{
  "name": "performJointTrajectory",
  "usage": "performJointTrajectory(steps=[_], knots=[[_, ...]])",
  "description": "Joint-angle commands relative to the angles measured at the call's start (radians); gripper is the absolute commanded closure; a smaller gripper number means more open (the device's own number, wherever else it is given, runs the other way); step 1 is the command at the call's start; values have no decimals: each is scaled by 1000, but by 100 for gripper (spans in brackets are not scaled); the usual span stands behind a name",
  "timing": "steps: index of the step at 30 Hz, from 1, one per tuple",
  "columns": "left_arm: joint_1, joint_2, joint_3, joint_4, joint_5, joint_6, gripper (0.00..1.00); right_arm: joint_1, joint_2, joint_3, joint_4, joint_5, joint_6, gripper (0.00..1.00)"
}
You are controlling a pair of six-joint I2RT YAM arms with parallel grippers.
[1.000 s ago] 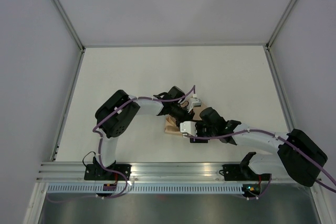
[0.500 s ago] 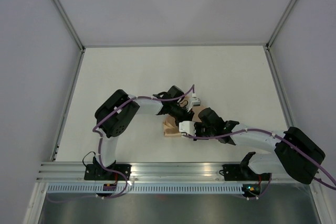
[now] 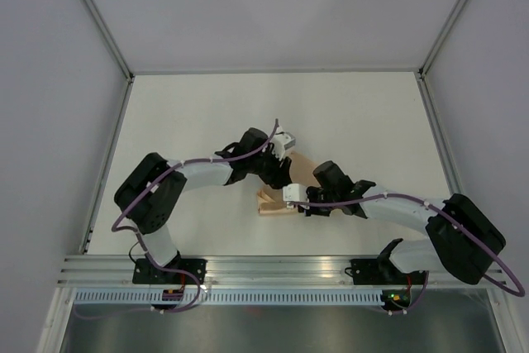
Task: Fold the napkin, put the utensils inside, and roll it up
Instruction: Roll the napkin at the center of the board.
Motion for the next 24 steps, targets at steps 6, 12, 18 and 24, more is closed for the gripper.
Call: performJointTrajectory(steps=[6,12,18,24], knots=[[47,-350,-272,370,-574,-181,38,-98,140,119,-308,-199,-66,97],[40,-556,-450,534,-668,-173,37,-171,317,252,-424,-288,-123,97],[-77,-659,-518,550,-773,17,36,-222,524,395,-555,-334,-170,98],[-273,-590,-510,539,-901,218,36,-276,688,555,-687,-380,-201,98]])
